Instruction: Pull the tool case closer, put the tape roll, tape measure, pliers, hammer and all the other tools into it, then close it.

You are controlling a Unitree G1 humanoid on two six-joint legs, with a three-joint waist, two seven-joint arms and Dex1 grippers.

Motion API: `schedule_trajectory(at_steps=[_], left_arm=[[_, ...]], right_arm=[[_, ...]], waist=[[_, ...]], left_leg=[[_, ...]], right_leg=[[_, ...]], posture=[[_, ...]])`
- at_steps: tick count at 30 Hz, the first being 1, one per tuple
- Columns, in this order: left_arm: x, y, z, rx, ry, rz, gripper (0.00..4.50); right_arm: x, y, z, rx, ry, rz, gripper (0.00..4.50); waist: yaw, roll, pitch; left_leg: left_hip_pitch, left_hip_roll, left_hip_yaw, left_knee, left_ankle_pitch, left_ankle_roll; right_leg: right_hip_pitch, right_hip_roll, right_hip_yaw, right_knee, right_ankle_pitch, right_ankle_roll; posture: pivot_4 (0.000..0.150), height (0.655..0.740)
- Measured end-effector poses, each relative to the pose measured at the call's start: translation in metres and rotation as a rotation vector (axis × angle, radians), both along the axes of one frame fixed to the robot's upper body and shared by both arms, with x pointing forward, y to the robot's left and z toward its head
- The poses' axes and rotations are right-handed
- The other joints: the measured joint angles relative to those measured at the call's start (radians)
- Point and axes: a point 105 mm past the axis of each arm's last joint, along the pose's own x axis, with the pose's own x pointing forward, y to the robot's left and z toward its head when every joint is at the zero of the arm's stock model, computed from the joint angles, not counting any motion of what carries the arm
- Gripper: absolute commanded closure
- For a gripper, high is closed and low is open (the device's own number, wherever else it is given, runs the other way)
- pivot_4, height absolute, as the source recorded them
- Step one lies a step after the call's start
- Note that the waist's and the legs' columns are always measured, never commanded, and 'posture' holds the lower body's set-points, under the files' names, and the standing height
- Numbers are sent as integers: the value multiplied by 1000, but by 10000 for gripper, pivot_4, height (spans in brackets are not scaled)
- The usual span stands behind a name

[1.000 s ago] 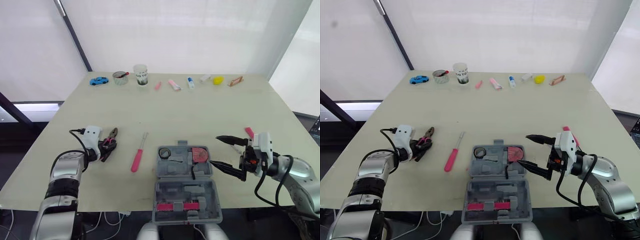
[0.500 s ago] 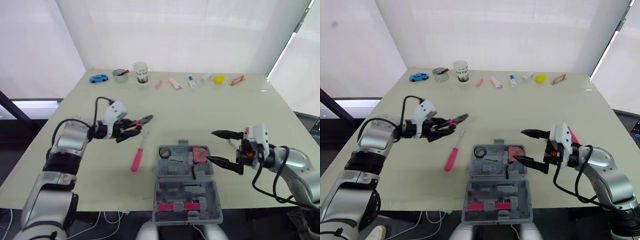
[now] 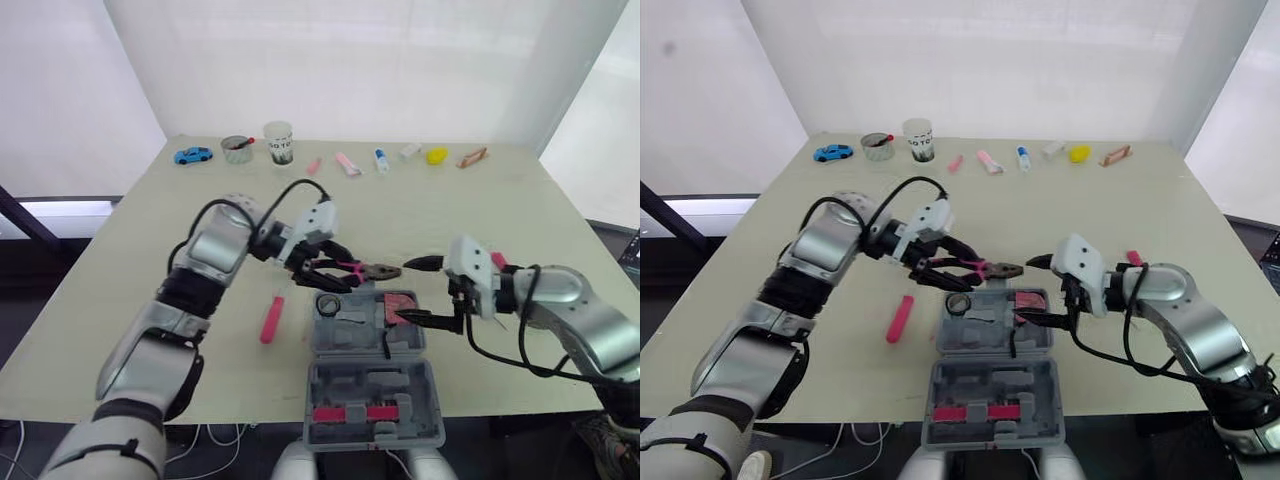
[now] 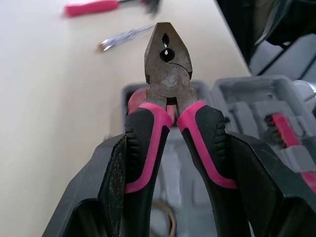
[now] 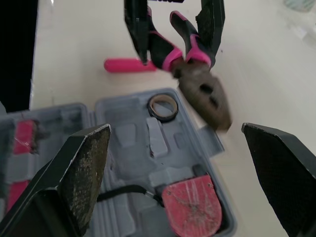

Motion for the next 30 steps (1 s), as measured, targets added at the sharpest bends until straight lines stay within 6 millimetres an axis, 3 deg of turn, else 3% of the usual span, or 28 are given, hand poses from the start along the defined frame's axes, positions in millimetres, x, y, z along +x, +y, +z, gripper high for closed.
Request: schedule_trajectory(at_steps=[7, 13, 19, 30], left_arm=[[-1, -14, -7, 2, 14, -64, 19375], [1, -15, -9, 9, 14, -74, 19375], [2, -13, -11, 12, 19, -70, 19375], [2, -12, -12, 13, 18, -71, 19375]], right_arm=[[9, 8, -17, -167, 104, -47, 0], [14, 21, -15, -198, 138, -46, 0], [12, 29, -15, -195, 149, -25, 26296], [15, 34, -12, -200, 123, -17, 26296]], waist=[[2, 1, 1], [1, 1, 1], [2, 1, 1], [1, 1, 1]], left_leg=[[-2, 0, 1, 0, 0, 0], [-3, 1, 1, 0, 0, 0], [-4, 1, 1, 0, 0, 0], [-4, 1, 1, 0, 0, 0]], right_leg=[[-3, 1, 1, 1, 0, 0], [-5, 1, 2, 1, 0, 0], [-5, 1, 2, 1, 0, 0], [-6, 1, 2, 2, 0, 0]], posture=[[1500, 7400], [1500, 7400], [1500, 7400], [1500, 7400]])
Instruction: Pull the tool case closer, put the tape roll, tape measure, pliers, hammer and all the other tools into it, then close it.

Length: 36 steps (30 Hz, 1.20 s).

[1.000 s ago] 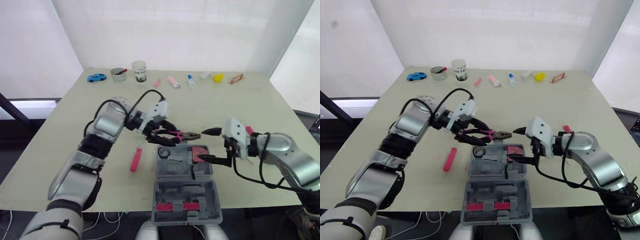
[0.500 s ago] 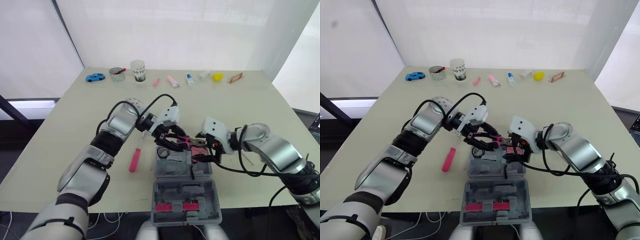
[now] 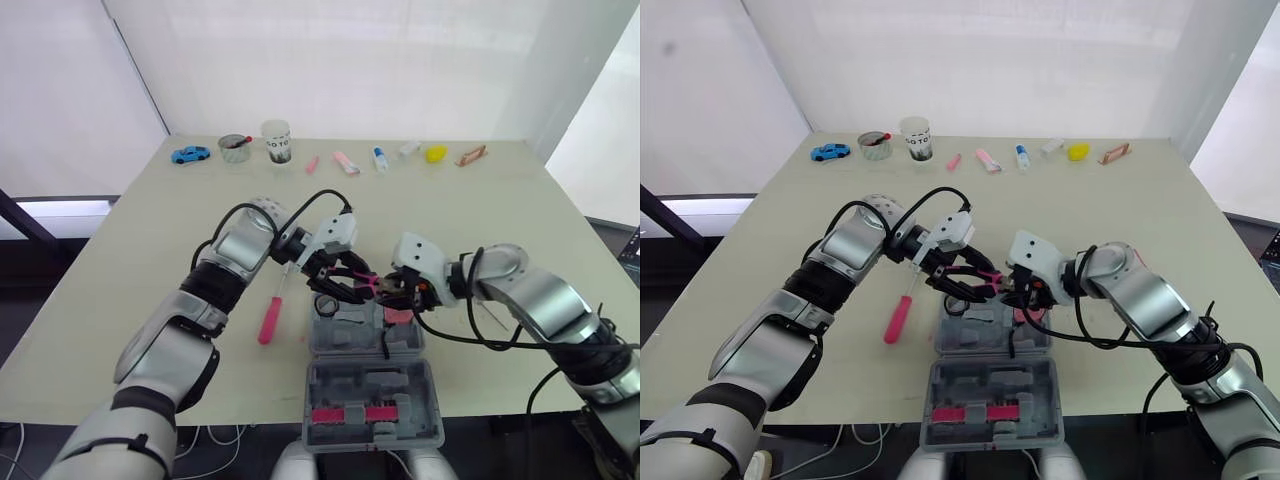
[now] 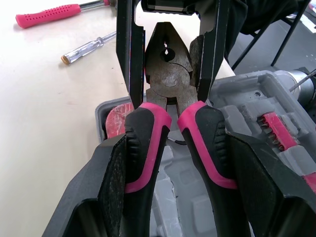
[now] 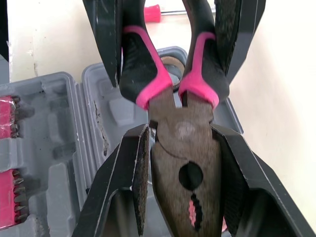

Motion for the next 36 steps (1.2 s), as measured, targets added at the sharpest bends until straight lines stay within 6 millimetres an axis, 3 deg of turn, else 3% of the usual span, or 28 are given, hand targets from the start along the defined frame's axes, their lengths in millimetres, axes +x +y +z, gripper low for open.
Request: schedule_trajectory(at_steps=[15, 18, 24, 25, 27, 28, 29, 36], left_arm=[[0, 1, -1, 2, 1, 1, 19375], [0, 1, -1, 4, 1, -2, 19375], [-1, 2, -3, 15, 8, -2, 19375], [-1, 2, -3, 15, 9, -2, 11380], [-1, 2, -3, 14, 10, -1, 7575], [0, 2, -3, 15, 10, 3, 2585], [0, 2, -3, 10, 9, 6, 347], [1, 16, 4, -66, 22, 48, 347]], right_arm=[[1, 1, -1, -7, -3, 6, 26296], [1, 1, -2, -7, 1, 3, 34508], [1, 3, -4, -6, 11, 2, 35068], [1, 2, -4, -7, 11, 2, 35068], [2, 2, -4, -9, 10, 0, 35068], [2, 1, -4, -13, 8, -6, 35068], [2, -1, -6, -17, 10, -11, 35068], [0, -18, -20, -62, 17, -45, 35068]], waist=[[0, 0, 0], [0, 0, 0], [0, 0, 0], [0, 0, 0], [0, 0, 0], [0, 0, 0], [0, 0, 0], [-3, 0, 0]], left_leg=[[0, 0, 0, 0, 0, 0], [0, 0, 0, 0, 0, 0], [0, 0, 0, 0, 0, 0], [0, 0, 0, 0, 0, 0], [0, 0, 0, 1, 0, 0], [0, 0, 0, 1, 0, 0], [0, 0, 0, 1, 0, 0], [0, 0, 0, 1, 0, 0]], right_leg=[[0, 0, 0, 0, 0, 0], [0, 0, 0, 0, 0, 0], [0, 0, 0, 1, 0, 0], [0, 0, 0, 1, 0, 0], [0, 0, 0, 1, 0, 0], [0, 0, 0, 1, 0, 0], [0, 0, 0, 1, 0, 0], [0, 0, 0, 1, 0, 0]], posture=[[1500, 7400], [1500, 7400], [1500, 7400], [1500, 7400], [1500, 7400], [1500, 7400], [1500, 7400], [1500, 7400]])
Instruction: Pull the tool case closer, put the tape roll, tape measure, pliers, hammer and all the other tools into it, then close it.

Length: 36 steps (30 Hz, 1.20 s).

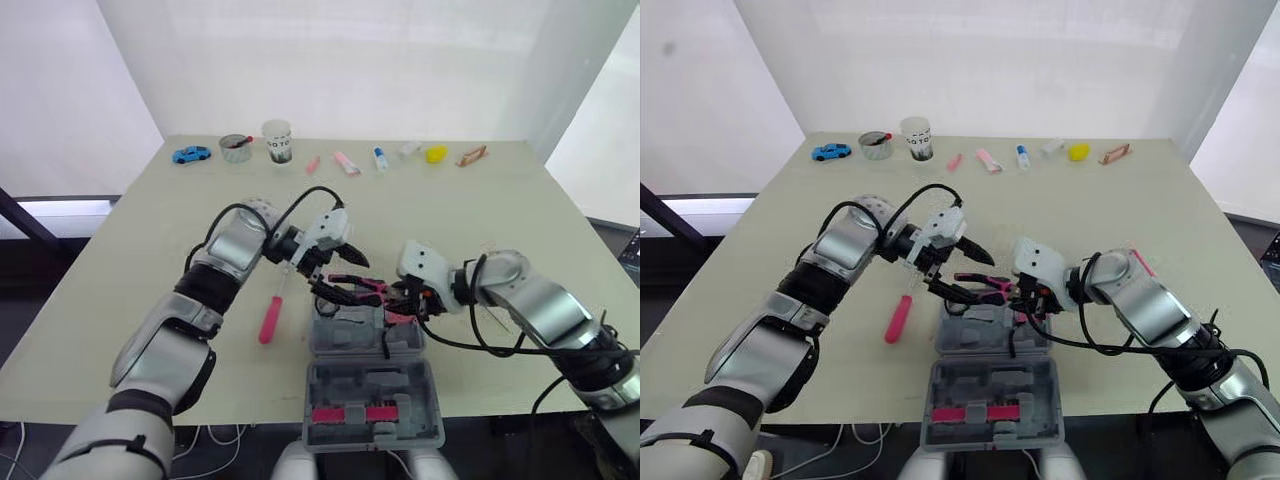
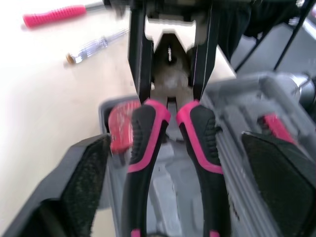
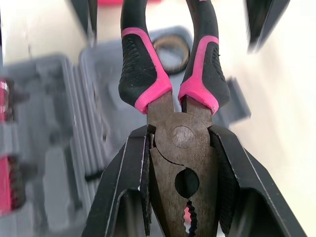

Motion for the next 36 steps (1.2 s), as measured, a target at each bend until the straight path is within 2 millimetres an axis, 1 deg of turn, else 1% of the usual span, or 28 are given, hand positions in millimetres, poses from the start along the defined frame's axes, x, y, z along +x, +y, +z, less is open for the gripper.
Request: schedule_trajectory(at_steps=[2, 5, 9, 11, 14, 16, 19, 21, 25, 29, 33, 36], left_arm=[[0, 10, 0, -15, 7, 22, 347], [-8, 34, 3, -73, 20, 63, 347], [-29, 81, -6, -67, 63, 156, 347], [-41, 94, -7, -62, 79, 178, 347], [-51, 100, 0, -94, 67, 174, 347], [-62, 105, 2, -116, 71, 175, 347], [-74, 113, 8, -174, 65, 181, 347], [-78, 116, 13, -198, 48, 188, 347], [-82, 125, 16, -188, 33, 216, 347], [-84, 127, 17, -194, 35, 232, 347], [-84, 126, 18, -196, 31, 230, 347], [-84, 126, 18, -197, 36, 230, 347]], right_arm=[[-2, -2, -5, -3, 13, -5, 35068], [-6, 2, -5, 3, -15, 30, 35068], [-9, 6, -16, -37, -32, 62, 35068], [-11, 9, -21, -53, -32, 78, 35068], [-12, 13, -26, -68, -28, 102, 35068], [-14, 15, -28, -83, -27, 129, 35068], [-15, 14, -37, -131, -20, 157, 35068], [-14, 14, -42, -159, -21, 170, 35068], [-9, 17, -46, -182, -37, 189, 35068], [-4, 22, -51, -218, -51, 215, 35068], [0, 32, -56, -230, -76, 235, 35068], [1, 34, -58, -234, -83, 238, 35068]], waist=[[-2, 0, 0], [-7, 0, 0], [-15, 0, 0], [-13, 0, 0], [5, 0, 0], [4, 1, 0], [3, 1, 0], [5, 1, 0], [3, 1, 0], [2, 1, 0], [2, 1, 0], [2, 1, 0]], left_leg=[[0, 0, 0, 0, 0, 0], [1, 1, 0, 0, 0, 0], [1, 1, 1, 0, 0, 0], [1, 1, 2, 0, 0, 0], [1, 1, 2, 2, 0, 0], [1, 1, 3, 2, 0, 0], [1, 2, 3, 3, 0, 0], [1, 1, 2, 3, 0, 0], [3, 1, 3, 4, 0, 0], [3, 1, 3, 5, 0, 0], [3, 1, 3, 6, 0, 0], [3, 1, 3, 6, 0, 0]], right_leg=[[0, 1, 0, 1, 0, 0], [-1, 1, 1, 1, 0, 0], [-1, 1, 1, 2, 0, 0], [-1, 0, 1, 2, 0, 0], [-1, 0, 1, 3, 0, 0], [-1, 0, 2, 3, 0, 0], [-1, 0, 1, 5, 0, 0], [-1, 0, 1, 6, 0, 0], [-1, 0, 2, 9, 0, 0], [-1, 1, 2, 10, 0, -1], [-1, 1, 2, 11, 0, -1], [-1, 1, 2, 11, 0, -1]], posture=[[1500, 7400], [1500, 7400], [1500, 7400], [1500, 7400], [1500, 7400], [1500, 7400], [1500, 7400], [1500, 7400], [1500, 7400], [1500, 7400], [1500, 7400], [1500, 7400]])
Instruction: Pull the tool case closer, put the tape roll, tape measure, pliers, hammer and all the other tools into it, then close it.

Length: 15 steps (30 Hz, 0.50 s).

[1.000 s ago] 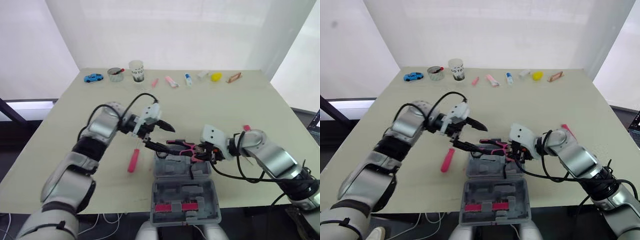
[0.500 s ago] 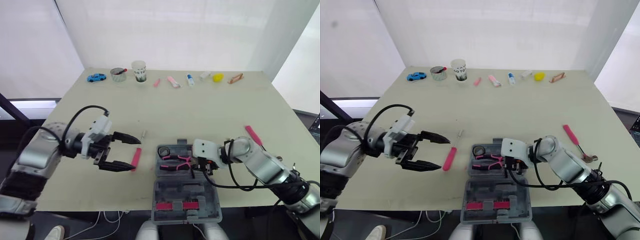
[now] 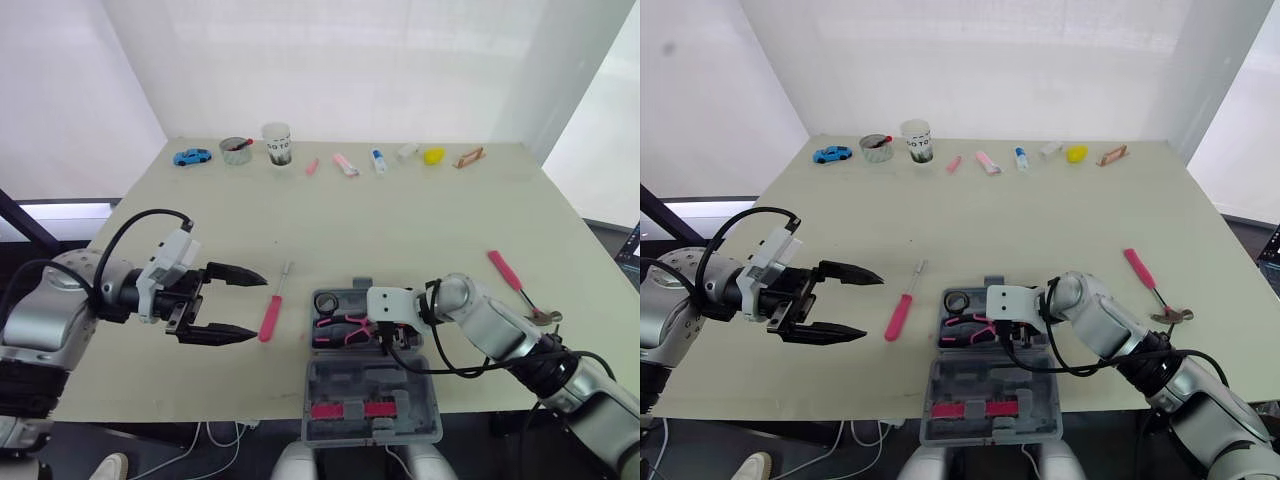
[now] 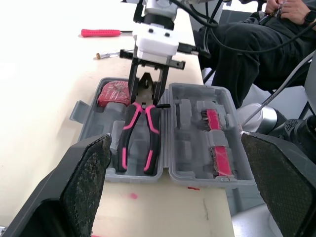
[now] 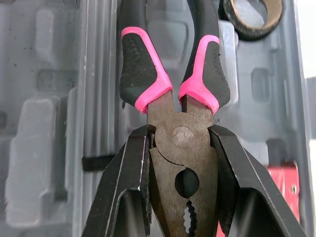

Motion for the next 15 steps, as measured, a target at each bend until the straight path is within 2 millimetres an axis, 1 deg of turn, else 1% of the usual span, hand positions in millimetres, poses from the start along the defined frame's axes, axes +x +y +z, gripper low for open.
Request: schedule_trajectory(at_steps=[6, 7, 9, 11, 13, 14, 15], left_arm=[[2, -1, -1, 11, -7, 3, 347], [4, -2, 0, 14, -21, 0, 0], [4, -2, 0, 13, -23, 0, 0], [5, -3, -2, 8, -23, 0, 0], [5, -3, -4, 14, -22, 5, 0], [5, -3, -4, 14, -22, 5, 0], [6, -4, -4, 6, -25, 2, 0]], right_arm=[[2, 3, -3, -3, -15, 17, 35068], [3, 4, -4, -1, -13, 18, 27042], [3, 5, -4, 2, -18, 23, 22176], [6, 4, -1, 12, -30, 17, 14089], [7, 4, 2, 21, -39, 17, 3130], [7, 4, 2, 21, -38, 18, 454], [7, 3, 2, 26, -40, 13, 118]], waist=[[-1, 0, 0], [-2, 0, 0], [-4, 0, 0], [-2, 0, 0], [-1, 0, 0], [-1, 0, 0], [-1, 0, 0]], left_leg=[[1, 0, 0, 0, 0, 0], [2, 0, 0, 0, 0, 0], [2, 0, 0, 0, 0, 0], [2, 0, -1, 0, 0, 0], [1, 0, 0, 0, 0, 0], [1, 0, 0, 0, 0, 0], [1, 0, 0, 0, 0, 0]], right_leg=[[0, 0, 0, 2, 0, -1], [0, 1, 0, 3, -1, -1], [0, 1, 0, 3, -1, -1], [0, 1, 0, 3, -1, -2], [0, 1, 0, 2, -1, -2], [0, 1, 0, 2, -1, -2], [0, 1, 0, 2, -1, -2]], posture=[[1500, 7400], [1500, 7400], [1500, 7400], [1500, 7400], [1500, 7400], [1500, 7400], [1500, 7400]])
